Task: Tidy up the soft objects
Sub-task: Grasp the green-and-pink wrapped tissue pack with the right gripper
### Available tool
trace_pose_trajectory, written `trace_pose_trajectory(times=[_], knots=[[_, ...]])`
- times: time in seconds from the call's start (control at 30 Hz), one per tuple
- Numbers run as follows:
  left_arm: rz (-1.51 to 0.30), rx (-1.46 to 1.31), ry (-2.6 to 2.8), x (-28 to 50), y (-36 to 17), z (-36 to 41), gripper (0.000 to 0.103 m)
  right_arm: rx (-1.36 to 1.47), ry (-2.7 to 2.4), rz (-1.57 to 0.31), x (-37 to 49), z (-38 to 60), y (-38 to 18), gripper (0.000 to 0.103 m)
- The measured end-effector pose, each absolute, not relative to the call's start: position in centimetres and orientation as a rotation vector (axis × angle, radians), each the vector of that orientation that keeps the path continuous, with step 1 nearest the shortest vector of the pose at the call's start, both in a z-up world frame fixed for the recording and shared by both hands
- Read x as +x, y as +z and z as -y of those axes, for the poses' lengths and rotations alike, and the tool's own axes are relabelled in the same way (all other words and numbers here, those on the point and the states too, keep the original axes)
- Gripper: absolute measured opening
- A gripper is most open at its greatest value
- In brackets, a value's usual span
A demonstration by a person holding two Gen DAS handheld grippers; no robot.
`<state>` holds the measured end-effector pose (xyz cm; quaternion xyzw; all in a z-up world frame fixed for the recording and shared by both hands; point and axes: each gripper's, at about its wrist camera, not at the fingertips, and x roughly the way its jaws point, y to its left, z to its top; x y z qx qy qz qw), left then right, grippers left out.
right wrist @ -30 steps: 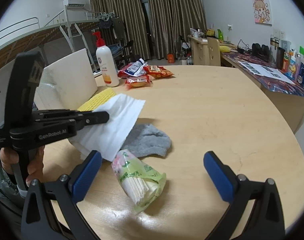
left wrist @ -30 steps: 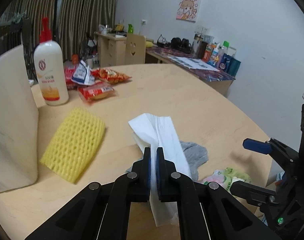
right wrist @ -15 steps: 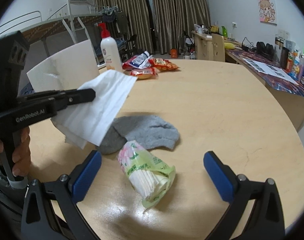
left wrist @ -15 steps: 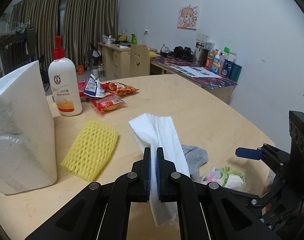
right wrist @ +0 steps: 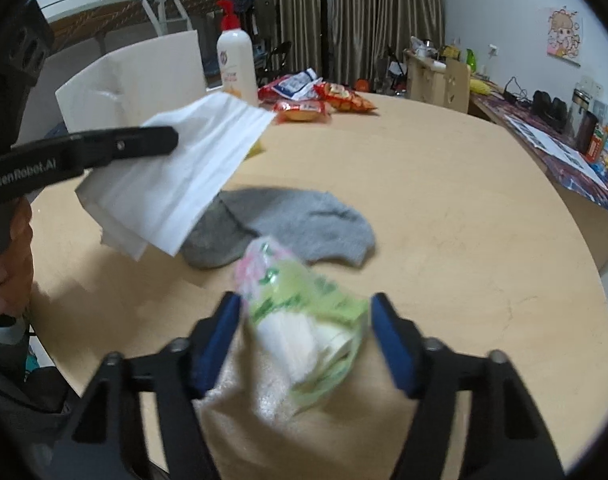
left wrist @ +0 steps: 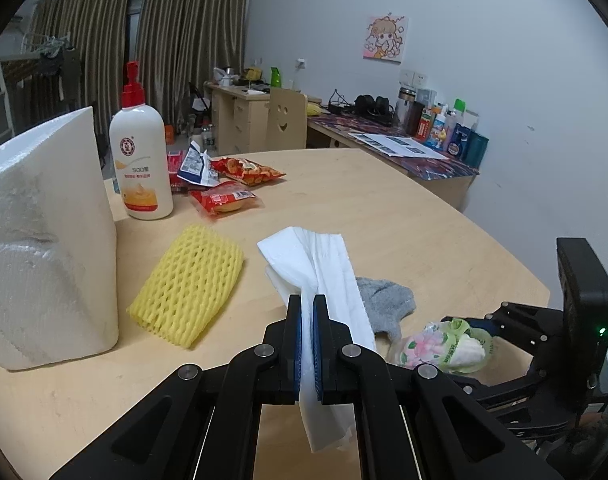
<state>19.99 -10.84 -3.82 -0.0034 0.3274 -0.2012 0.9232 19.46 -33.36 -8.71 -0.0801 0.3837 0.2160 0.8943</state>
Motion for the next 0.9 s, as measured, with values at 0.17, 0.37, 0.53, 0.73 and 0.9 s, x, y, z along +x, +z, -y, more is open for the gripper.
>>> trace_pose_trajectory(times=[0.17, 0.37, 0.53, 0.73, 0.9], knots=[[-0.671, -0.010, -0.405, 19.8, -3.7, 10.7, 0.005, -0.201, 0.450, -0.786, 18.9, 33.0, -8.8, 0.053], [-0.662, -0.018, -0.402, 19.2, -3.5, 10.6, 0.005, -0.188, 0.487, -0.792, 18.5, 32.9, -9.0, 0.039], [-0.645, -0.021, -0.396, 18.6, -2.8, 10.3, 0.005, -0.153, 0.487, -0.773, 17.8, 33.4, -8.5, 0.037], [-0.616, -0.013, -0.405, 17.6, -1.4, 10.4, 0.005, -0.118, 0.474, -0.718, 16.9, 34.1, -6.4, 0.037], [-0.579, -0.007, -0.396, 16.5, -0.2, 10.2, 0.005, -0.094, 0.473, -0.652, 16.2, 34.2, -4.5, 0.037]])
